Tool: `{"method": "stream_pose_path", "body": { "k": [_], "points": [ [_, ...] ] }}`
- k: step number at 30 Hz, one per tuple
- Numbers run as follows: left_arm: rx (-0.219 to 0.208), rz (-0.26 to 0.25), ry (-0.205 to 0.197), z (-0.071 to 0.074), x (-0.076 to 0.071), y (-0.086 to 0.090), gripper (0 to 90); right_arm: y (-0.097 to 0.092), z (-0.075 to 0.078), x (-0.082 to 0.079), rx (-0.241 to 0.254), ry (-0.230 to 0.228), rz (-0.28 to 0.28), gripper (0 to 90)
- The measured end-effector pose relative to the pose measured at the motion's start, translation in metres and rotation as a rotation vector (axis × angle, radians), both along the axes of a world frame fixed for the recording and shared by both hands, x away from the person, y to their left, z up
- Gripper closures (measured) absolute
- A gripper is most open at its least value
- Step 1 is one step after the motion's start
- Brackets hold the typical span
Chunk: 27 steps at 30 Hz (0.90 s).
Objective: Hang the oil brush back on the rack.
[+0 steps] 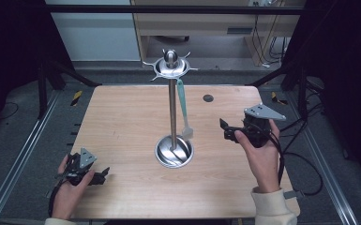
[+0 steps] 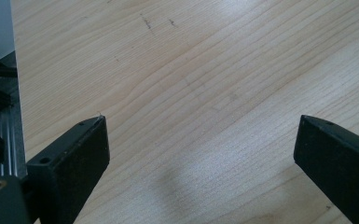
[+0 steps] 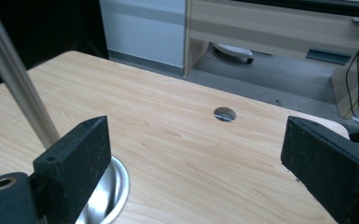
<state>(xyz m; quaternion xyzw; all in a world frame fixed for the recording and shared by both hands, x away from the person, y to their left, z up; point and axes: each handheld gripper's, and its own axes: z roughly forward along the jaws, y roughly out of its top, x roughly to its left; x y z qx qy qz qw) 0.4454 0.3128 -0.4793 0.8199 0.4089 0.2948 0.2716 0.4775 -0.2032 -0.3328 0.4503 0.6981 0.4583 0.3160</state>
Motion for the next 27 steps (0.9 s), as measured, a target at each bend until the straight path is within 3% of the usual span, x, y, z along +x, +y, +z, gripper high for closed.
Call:
{"method": "stream_pose_path", "body": {
  "k": [15, 27],
  "points": [
    [0.001, -0.001, -0.002, 0.001, 0.000, 0.000, 3.0, -0.021, -0.040, 0.012, -0.032, 0.092, -0.015, 12.0],
    [0.004, -0.004, -0.002, 0.001, 0.000, 0.000, 3.0, -0.021, -0.069, 0.019, -0.083, 0.160, 0.005, 12.4]
  ]
}}
